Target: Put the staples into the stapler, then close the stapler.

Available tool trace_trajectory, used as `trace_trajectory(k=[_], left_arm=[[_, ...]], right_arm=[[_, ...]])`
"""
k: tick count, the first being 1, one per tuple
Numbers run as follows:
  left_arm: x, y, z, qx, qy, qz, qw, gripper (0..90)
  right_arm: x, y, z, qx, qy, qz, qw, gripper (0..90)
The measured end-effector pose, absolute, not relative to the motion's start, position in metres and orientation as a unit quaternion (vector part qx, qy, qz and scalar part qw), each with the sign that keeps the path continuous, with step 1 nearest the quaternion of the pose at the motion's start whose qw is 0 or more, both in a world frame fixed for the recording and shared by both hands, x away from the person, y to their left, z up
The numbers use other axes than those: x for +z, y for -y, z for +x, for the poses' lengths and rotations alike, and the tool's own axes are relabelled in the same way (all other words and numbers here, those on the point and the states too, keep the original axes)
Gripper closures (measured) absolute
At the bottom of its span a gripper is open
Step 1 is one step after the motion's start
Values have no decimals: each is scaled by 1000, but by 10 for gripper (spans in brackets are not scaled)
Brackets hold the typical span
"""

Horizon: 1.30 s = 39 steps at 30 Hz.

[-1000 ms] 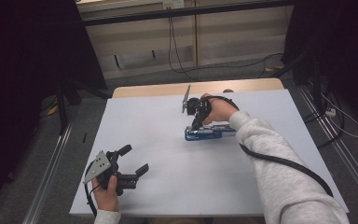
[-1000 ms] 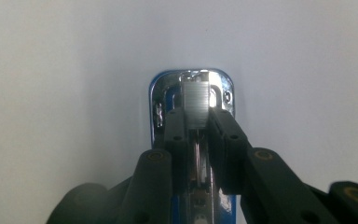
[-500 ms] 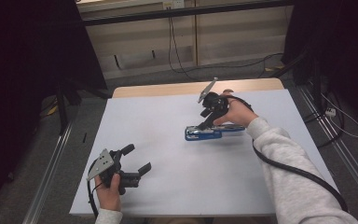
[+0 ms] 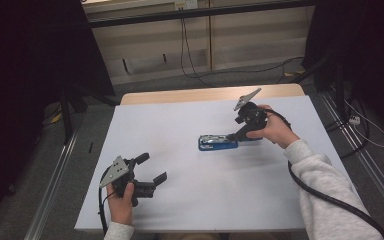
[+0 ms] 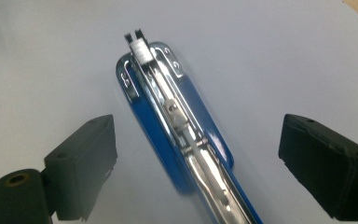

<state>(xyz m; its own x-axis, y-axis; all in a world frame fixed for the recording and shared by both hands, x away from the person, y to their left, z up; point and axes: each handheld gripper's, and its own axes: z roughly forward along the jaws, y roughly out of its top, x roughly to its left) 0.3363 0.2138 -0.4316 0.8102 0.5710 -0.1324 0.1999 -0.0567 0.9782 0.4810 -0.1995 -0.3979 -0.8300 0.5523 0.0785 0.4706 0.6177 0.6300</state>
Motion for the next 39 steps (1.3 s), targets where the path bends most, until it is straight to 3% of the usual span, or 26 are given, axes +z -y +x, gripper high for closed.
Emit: trace_trajectory(k=[22,39], left_arm=[[-432,-177,365,114,-290,730,608,16],[-434,-151,386,123,-298,736,596,16]], right_arm=[[-404,246,451,362,-866,331,94,87],[-404,273,433,368,-851,358,111,83]])
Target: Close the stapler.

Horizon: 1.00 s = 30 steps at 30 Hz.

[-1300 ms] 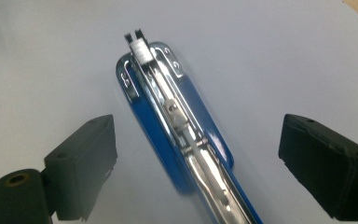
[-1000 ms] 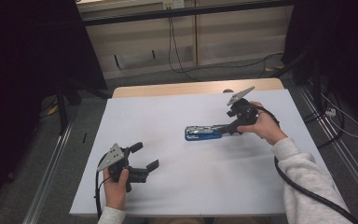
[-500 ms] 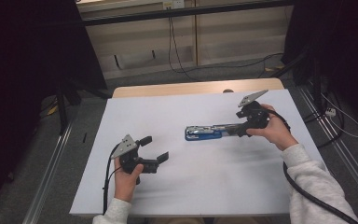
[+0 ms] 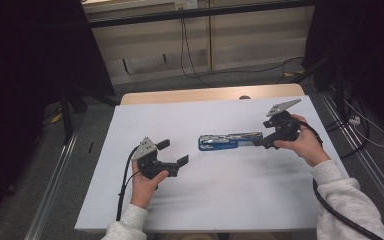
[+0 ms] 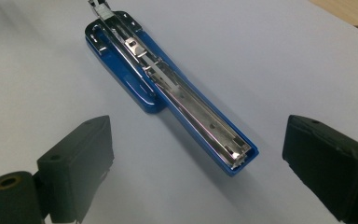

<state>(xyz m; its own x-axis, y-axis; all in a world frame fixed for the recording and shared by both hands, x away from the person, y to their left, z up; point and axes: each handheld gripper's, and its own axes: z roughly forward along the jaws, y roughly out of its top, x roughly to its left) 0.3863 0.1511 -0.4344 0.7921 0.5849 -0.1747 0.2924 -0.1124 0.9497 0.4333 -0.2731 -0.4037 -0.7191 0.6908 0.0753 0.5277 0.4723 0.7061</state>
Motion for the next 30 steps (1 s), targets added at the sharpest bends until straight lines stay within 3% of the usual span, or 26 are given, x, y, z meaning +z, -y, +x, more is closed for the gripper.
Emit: trace_trajectory(k=[14,21,27,30], left_arm=[[-436,-128,403,133,-304,756,564,25],[-442,-120,414,132,-317,759,553,70],[-444,-118,423,137,-330,765,536,171],[-446,-117,426,147,-336,773,518,293]], right_arm=[[-408,291,422,375,-836,380,128,94],[-411,300,418,376,-829,391,137,102],[-413,303,417,369,-828,397,140,175],[-413,305,416,365,-828,401,141,252]])
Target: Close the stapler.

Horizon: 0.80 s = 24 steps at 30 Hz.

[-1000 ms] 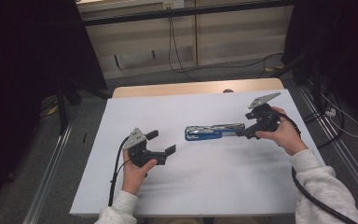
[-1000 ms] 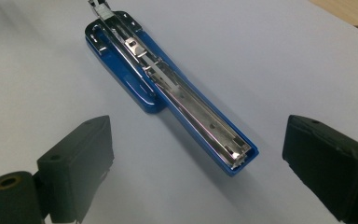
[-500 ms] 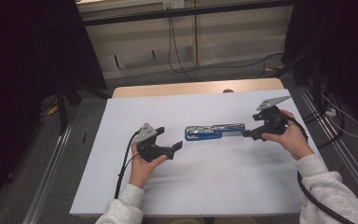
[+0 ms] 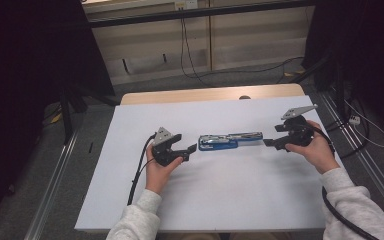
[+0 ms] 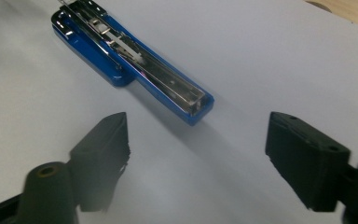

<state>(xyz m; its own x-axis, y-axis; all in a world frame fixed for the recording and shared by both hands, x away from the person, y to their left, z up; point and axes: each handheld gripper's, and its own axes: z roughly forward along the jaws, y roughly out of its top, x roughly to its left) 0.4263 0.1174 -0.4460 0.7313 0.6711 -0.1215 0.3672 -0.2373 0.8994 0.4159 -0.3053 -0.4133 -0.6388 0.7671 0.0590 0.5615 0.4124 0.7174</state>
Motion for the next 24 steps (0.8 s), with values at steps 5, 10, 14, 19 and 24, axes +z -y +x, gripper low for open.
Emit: trace_trajectory(k=[5,10,14,19,24], left_arm=[[-449,-116,432,145,-344,778,506,533],[-450,-112,435,140,-352,783,493,688],[-452,-109,438,133,-357,790,481,790],[-456,-107,440,131,-363,795,468,847],[-460,-101,443,121,-362,809,447,874]], right_arm=[[-413,310,414,358,-825,411,150,439],[-415,315,412,349,-825,418,151,598],[-420,315,412,338,-831,415,152,754],[-429,312,415,320,-836,418,156,891],[-441,299,422,311,-839,422,150,900]])
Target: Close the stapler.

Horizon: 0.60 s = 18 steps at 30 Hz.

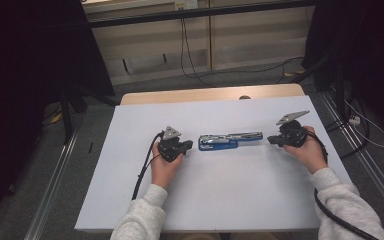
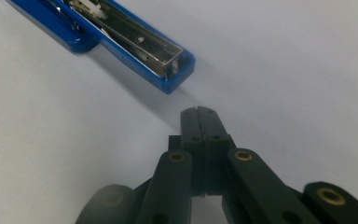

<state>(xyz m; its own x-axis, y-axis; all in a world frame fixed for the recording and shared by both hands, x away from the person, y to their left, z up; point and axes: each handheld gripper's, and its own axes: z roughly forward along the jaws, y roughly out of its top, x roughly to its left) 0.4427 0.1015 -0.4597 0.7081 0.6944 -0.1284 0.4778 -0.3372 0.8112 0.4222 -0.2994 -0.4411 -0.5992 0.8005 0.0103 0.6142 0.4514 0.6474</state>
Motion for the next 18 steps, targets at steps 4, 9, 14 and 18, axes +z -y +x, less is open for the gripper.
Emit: trace_trajectory(k=[4,9,14,18], left_arm=[[-462,-95,445,116,-356,817,438,879],[-464,-87,448,117,-353,830,416,882],[-465,-82,448,117,-346,838,406,881],[-465,-80,448,123,-343,841,400,880]], right_arm=[[-443,292,424,301,-845,416,151,900],[-445,289,426,300,-844,419,149,900],[-447,291,428,304,-842,422,147,900],[-447,292,429,312,-839,421,145,900]])
